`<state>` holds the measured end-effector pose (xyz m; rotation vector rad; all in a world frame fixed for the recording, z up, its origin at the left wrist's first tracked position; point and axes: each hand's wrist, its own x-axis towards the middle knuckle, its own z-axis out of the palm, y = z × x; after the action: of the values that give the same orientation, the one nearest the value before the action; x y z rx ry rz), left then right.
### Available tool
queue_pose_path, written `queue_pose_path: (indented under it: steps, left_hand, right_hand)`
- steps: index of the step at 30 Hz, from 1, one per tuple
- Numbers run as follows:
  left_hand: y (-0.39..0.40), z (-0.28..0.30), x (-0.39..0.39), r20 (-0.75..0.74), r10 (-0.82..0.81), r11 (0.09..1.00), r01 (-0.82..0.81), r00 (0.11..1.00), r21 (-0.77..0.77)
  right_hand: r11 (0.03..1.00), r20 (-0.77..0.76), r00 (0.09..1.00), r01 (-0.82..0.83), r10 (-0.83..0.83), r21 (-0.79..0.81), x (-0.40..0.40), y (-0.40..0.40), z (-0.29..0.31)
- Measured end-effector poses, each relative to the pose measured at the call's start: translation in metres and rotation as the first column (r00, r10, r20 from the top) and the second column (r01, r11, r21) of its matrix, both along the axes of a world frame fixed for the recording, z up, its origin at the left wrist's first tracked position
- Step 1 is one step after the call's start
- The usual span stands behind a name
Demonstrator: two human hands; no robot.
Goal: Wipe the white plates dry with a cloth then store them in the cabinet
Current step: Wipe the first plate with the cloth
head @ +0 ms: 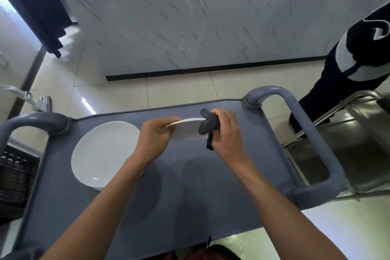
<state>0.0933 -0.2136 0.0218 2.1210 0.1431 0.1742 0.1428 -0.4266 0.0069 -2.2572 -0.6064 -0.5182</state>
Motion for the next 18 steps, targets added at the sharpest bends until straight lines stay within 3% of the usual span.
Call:
queue_pose_path:
  steps: [3,5,7,9,10,13,18]
  left_hand:
    - [-0.005,-0.008,-0.007,-0.042,0.154,0.981,-0.157,0.987,-0.11]
    - [-0.006,-0.017,-0.013,-0.123,0.298,0.908,-0.321,0.947,-0.27]
    - [-0.01,-0.018,-0.02,-0.326,0.381,0.673,-0.501,0.865,-0.544]
    - [-0.017,-0.014,-0.024,-0.53,0.262,0.401,-0.591,0.806,-0.7]
    - [-0.021,-0.011,-0.024,-0.587,0.165,0.326,-0.605,0.793,-0.726]
    - [-0.031,-0.002,-0.019,-0.634,-0.02,0.239,-0.612,0.773,-0.754]
    - [-0.044,0.01,-0.004,-0.619,0.002,0.188,-0.609,0.785,-0.771]
  right_hand:
    - [0.999,0.035,0.999,0.029,-0.03,0.029,-0.003,-0.003,-0.004]
    - [0.998,0.034,0.998,0.049,-0.05,0.044,-0.005,-0.006,-0.008]
    - [0.996,0.043,0.997,0.064,-0.066,0.057,-0.006,-0.009,-0.01]
    - [0.995,0.058,0.995,0.08,-0.084,0.066,-0.007,-0.012,-0.012]
    - [0.994,0.065,0.994,0.085,-0.09,0.068,-0.008,-0.013,-0.013]
    - [0.995,0.093,0.993,0.072,-0.078,0.063,-0.012,-0.014,-0.017]
    - [0.999,0.147,0.988,0.047,-0.045,-0.005,-0.023,-0.013,-0.027]
